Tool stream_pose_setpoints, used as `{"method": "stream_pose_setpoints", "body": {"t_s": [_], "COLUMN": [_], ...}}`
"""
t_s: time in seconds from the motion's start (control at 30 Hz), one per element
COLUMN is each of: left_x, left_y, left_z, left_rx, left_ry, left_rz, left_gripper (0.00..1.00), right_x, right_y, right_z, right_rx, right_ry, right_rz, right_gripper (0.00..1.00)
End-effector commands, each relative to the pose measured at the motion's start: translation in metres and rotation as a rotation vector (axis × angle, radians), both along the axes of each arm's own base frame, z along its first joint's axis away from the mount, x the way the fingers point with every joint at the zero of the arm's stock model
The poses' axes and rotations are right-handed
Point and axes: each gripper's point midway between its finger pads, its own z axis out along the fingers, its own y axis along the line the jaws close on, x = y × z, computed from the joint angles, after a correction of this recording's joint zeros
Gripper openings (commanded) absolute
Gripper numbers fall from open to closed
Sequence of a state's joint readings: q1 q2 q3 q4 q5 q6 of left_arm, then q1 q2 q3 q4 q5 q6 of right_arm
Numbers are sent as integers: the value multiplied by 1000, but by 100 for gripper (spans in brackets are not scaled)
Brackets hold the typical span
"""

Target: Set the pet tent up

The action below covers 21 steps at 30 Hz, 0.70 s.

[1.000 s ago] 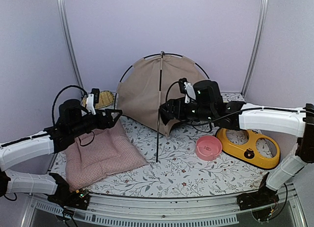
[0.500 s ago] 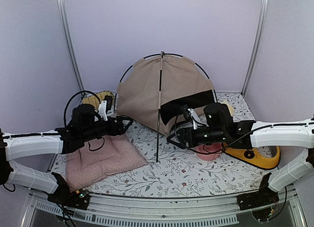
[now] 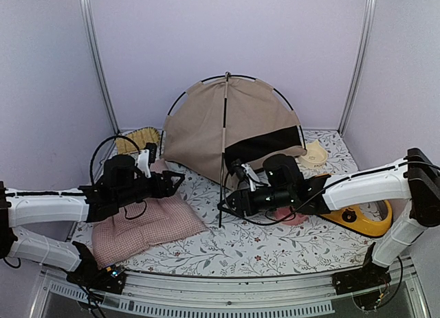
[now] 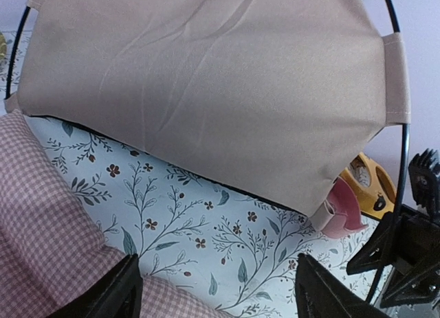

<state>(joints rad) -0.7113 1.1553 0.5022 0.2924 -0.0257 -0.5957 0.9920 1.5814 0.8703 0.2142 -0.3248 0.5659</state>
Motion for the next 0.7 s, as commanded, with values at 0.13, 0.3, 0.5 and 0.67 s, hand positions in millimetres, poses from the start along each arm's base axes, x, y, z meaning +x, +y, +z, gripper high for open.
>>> {"method": "stream_pose_setpoints", "body": {"t_s": [0.13,0.3,0.5,0.67], "left_x": [-1,-2,-16,-19], "left_y": [6,9,-2,-1], "left_z": [10,9,9,7], "left_rx": [-26,-9,-17,-16], "left_ry": [-98,-128,-190,-214], "left_rz": [29,35,-18,-13], "left_gripper": [75,70,70,71], "right_x": [6,20,31,32], "right_y": [36,35,57,65], "right_z": [13,19,60,71], "right_rx": [51,6,-12,-30], "right_ry": [-9,-5,-55,-70], "right_rz": [-22,-98,-49,-7], "right_gripper": [45,18,2,25]}}
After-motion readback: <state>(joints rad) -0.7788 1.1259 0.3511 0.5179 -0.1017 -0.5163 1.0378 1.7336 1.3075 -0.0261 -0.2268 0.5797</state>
